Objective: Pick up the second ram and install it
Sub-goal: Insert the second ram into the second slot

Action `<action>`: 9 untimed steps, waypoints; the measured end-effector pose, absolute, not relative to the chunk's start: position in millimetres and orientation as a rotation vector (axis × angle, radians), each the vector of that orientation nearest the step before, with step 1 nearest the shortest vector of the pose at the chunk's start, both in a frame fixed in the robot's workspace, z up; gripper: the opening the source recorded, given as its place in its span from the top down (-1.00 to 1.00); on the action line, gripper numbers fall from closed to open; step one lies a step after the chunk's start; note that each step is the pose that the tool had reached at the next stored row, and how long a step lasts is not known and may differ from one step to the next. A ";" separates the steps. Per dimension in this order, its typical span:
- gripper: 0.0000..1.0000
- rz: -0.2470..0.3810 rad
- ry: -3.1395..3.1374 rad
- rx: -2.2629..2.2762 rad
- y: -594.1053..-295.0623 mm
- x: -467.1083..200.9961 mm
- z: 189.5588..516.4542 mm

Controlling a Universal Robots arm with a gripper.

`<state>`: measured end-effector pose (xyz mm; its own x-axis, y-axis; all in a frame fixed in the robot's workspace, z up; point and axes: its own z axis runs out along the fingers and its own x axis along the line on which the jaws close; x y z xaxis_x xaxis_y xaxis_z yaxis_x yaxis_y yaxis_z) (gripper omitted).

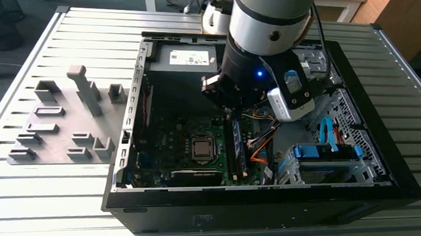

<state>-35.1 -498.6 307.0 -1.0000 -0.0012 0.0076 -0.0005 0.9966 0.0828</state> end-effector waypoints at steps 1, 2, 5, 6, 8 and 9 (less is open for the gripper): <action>0.73 -0.130 -3.131 0.001 -498.6 -35.1 305.3; 0.73 -0.130 -3.131 0.001 -498.6 -35.1 303.5; 0.73 -0.130 -3.131 0.001 -498.6 -35.1 298.4; 0.73 -0.130 -3.131 0.001 -498.6 -35.1 296.9; 0.73 -0.130 -3.131 0.001 -498.6 -35.1 293.6; 0.73 -0.130 -3.131 0.001 -498.6 -35.1 292.0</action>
<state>-35.1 -498.6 292.0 -1.0000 -0.0011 0.0076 -0.0005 0.9966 0.0826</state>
